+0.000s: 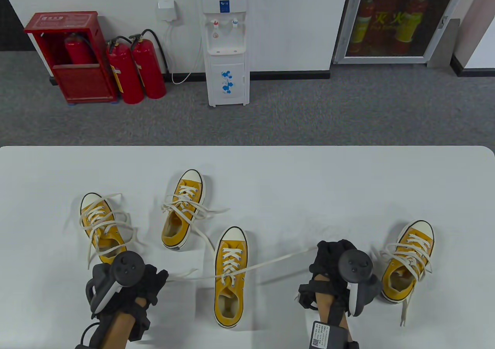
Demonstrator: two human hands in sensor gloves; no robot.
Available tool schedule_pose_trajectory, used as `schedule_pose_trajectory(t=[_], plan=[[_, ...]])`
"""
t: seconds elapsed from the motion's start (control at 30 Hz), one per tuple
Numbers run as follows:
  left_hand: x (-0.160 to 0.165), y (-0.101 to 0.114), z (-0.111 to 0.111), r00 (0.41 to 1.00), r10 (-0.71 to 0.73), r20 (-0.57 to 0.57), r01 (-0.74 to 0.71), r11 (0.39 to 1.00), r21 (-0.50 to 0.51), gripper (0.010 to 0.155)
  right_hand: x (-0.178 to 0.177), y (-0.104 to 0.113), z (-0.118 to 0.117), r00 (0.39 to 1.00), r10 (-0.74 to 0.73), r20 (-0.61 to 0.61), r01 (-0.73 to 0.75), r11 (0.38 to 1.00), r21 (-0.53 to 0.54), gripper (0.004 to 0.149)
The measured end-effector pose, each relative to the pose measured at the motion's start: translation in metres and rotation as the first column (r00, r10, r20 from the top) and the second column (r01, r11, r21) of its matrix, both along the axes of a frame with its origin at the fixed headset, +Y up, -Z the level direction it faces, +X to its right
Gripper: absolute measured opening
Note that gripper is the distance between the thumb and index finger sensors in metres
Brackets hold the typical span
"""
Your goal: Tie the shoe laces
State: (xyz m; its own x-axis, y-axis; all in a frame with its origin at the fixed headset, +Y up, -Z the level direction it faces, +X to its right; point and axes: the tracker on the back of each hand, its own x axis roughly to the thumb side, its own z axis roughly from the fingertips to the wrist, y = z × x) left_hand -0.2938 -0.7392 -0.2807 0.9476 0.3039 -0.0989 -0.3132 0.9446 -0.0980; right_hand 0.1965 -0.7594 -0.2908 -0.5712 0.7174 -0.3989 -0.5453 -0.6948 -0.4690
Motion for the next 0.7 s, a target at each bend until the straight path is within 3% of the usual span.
schedule_pose_trajectory(t=[0.7], plan=[[-0.0048,0.0075,0.0030,0.999,0.015,-0.038,-0.011,0.996,0.088,0.035,0.0054,0.0001,0.0005,1.000,-0.021,0.015,0.021,1.000,0.005,0.041]])
